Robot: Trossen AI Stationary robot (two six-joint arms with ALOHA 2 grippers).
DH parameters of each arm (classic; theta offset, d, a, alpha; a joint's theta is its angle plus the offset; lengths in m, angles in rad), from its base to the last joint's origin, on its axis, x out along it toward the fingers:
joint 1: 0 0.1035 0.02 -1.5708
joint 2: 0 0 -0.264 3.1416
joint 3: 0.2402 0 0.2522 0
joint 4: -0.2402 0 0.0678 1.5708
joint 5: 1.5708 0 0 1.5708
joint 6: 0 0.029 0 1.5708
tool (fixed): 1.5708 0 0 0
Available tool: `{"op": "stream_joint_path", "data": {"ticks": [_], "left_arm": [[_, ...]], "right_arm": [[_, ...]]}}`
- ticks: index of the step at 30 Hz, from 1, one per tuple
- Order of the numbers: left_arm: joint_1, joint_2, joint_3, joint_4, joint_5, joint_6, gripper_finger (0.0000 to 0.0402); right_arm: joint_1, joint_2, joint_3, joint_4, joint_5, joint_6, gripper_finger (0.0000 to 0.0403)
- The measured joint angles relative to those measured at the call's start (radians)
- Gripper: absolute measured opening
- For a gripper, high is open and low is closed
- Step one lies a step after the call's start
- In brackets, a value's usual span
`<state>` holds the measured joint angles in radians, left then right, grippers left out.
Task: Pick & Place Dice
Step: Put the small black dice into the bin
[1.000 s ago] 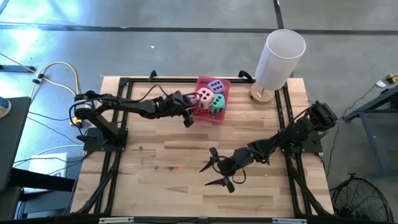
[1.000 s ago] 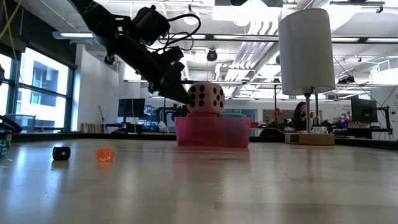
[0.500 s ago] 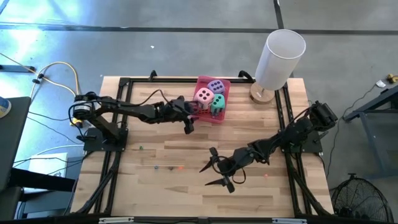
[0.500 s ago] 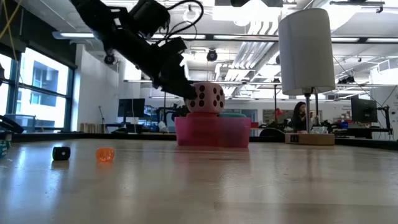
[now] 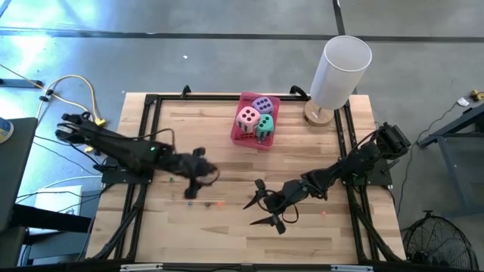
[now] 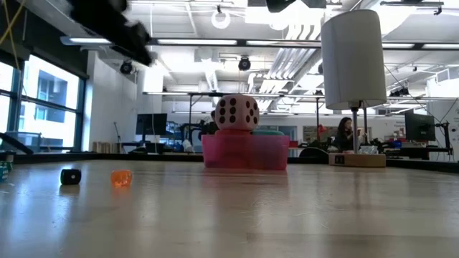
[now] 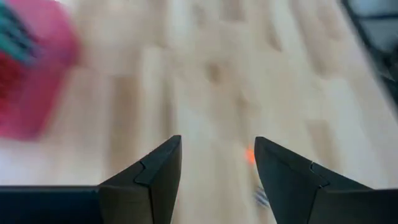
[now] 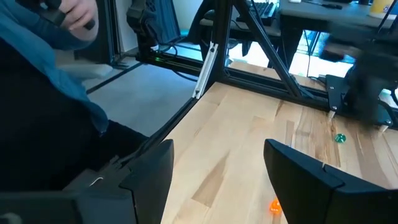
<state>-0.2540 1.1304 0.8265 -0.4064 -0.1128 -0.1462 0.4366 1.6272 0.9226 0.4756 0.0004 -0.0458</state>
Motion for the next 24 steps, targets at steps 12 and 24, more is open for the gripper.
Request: {"op": "stream_joint_path", "data": {"ticks": [12, 24], "left_arm": [[-0.339, 0.047, -0.047, -0.078, -0.043, -0.064, 0.0194], [-0.338, 0.302, -0.047, -0.004, -0.128, 0.009, 0.0194]], "right_arm": [[-0.001, 0.0, 0.0, 0.037, 0.001, -0.001, 0.0243], [-0.028, 0.0, 0.0, 0.023, 0.001, -0.002, 0.0243]]}}
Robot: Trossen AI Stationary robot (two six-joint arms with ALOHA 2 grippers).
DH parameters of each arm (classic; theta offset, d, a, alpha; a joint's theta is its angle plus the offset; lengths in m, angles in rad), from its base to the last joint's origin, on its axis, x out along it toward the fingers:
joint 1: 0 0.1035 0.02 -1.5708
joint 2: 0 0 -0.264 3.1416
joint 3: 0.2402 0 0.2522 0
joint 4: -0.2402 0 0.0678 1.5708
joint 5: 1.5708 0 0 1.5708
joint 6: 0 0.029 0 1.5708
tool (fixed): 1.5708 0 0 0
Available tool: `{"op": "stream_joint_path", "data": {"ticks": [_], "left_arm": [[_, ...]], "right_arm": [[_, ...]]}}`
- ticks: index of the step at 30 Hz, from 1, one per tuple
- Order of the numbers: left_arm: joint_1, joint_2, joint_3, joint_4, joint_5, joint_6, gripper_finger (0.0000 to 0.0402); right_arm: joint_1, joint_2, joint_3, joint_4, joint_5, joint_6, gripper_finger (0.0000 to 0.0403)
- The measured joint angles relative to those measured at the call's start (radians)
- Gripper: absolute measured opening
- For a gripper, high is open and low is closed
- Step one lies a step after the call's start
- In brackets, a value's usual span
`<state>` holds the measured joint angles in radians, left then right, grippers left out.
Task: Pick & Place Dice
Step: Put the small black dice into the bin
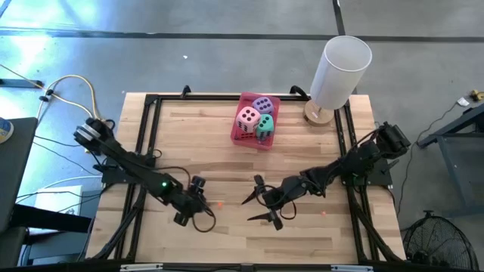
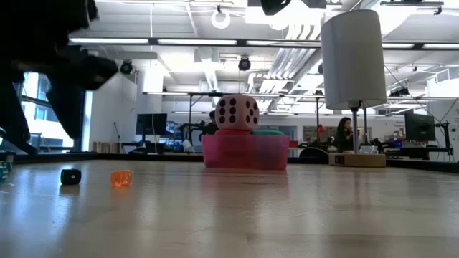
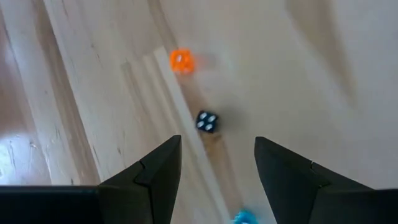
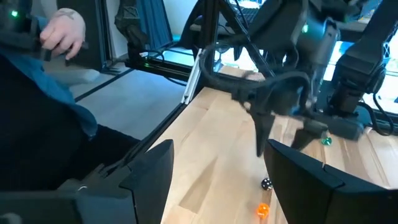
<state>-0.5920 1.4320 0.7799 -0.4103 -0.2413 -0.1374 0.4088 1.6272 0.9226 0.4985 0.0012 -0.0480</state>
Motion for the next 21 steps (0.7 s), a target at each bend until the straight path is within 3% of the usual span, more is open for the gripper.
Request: {"op": "stream_joint_path", "data": {"ticks": [3, 12, 21], "left_arm": [[0.031, 0.049, 0.0, 0.024, 0.003, 0.031, 0.0194], [0.132, 0.119, 0.0, 0.101, 0.232, 0.112, 0.0179], [0.159, 0.12, 0.0, 0.123, 0.238, 0.19, 0.0158]], "right_arm": [[0.001, 0.0, 0.0, -0.002, -0.001, 0.002, 0.0243], [0.001, 0.0, 0.0, 0.001, -0.001, 0.012, 0.0243], [0.001, 0.0, 0.0, 0.006, -0.001, 0.029, 0.0243]]}}
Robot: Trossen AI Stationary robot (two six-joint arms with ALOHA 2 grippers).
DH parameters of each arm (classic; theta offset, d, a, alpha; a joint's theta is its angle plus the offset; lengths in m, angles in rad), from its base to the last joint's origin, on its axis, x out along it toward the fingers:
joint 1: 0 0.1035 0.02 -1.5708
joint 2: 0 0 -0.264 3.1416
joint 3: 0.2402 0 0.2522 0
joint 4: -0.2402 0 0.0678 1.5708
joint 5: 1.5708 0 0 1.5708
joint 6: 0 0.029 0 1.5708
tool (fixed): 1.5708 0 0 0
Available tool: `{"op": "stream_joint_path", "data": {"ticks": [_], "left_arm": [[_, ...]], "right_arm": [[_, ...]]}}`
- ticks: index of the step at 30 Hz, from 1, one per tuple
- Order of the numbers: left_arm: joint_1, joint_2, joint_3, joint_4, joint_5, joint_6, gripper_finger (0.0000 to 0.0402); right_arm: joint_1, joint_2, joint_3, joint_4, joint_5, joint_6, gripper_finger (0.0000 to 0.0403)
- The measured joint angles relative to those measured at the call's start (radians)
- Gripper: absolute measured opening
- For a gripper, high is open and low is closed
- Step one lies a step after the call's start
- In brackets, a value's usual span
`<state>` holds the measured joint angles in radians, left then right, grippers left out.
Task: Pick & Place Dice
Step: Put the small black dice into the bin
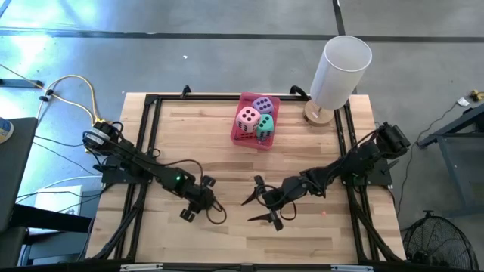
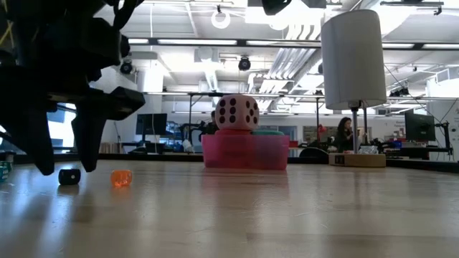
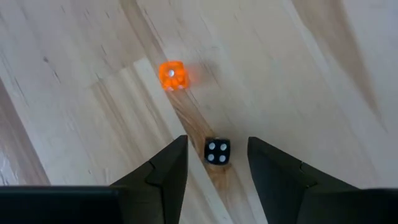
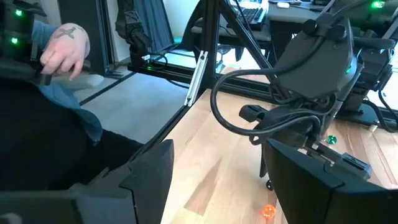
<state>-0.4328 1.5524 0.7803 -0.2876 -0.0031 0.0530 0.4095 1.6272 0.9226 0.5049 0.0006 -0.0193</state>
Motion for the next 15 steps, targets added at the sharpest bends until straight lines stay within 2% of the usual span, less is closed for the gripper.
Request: {"op": "stream_joint_path", "data": {"ticks": [15], "left_arm": [[0.0, 0.001, -0.013, 0.003, -0.001, -0.045, 0.0142]], "right_arm": [[0.0, 0.0, 0.0, -0.001, 0.0, 0.0, 0.0243]]}}
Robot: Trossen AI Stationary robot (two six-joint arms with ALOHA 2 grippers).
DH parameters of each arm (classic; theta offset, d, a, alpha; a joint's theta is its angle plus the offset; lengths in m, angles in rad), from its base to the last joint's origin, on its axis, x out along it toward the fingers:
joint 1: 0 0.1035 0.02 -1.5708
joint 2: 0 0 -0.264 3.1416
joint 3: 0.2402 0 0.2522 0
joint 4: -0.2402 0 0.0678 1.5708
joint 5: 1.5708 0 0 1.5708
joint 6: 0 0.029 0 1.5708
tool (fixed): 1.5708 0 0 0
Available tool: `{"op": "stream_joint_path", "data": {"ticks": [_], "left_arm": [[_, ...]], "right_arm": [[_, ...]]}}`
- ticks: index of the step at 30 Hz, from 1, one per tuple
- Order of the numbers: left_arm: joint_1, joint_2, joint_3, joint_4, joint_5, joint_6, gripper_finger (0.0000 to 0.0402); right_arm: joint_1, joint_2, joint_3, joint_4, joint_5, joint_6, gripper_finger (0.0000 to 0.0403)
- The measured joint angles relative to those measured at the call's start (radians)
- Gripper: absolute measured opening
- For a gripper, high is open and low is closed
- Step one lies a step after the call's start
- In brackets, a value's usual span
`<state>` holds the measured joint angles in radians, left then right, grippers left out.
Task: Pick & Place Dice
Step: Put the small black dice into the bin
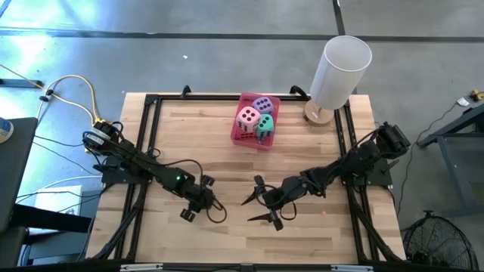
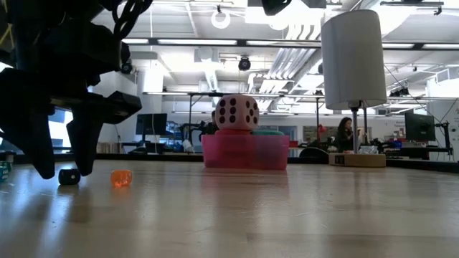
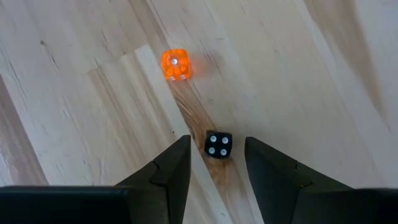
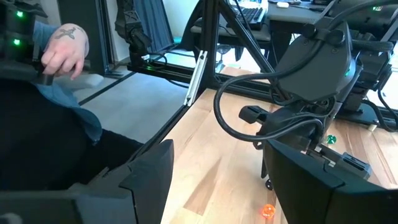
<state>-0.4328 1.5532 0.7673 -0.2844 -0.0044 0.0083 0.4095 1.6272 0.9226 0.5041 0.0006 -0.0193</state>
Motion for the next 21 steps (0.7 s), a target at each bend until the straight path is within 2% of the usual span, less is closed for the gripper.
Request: {"op": "stream_joint_path", "data": {"ticks": [21], "left_arm": [[0.001, 0.044, 0.0, 0.03, 0.01, -0.033, 0.0142]], "right_arm": [[0.0, 0.0, 0.0, 0.0, 0.0, 0.0, 0.0243]]}}
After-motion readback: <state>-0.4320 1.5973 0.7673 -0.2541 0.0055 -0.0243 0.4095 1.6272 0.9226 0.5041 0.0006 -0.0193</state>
